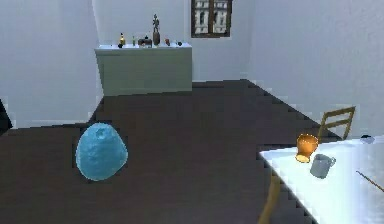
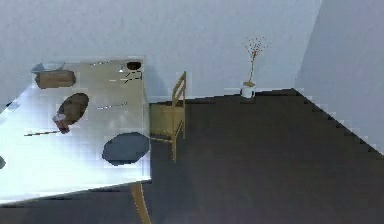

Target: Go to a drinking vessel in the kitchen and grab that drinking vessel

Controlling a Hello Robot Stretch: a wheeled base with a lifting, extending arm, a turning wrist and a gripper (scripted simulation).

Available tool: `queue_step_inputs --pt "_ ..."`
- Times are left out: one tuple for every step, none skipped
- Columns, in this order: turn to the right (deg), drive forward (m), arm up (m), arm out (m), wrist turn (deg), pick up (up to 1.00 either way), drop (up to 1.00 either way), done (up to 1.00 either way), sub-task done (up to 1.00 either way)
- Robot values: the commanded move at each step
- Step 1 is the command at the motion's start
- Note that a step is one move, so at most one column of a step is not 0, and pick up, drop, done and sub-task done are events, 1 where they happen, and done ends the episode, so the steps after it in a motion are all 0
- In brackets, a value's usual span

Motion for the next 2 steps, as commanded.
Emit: queue_step_inputs --pt "15.0 0.0 0.0 0.0 0.0 0.0 0.0 0.0 0.0" --pt "0.0 0.5 0.0 0.0 0.0 0.0 0.0 0.0 0.0"
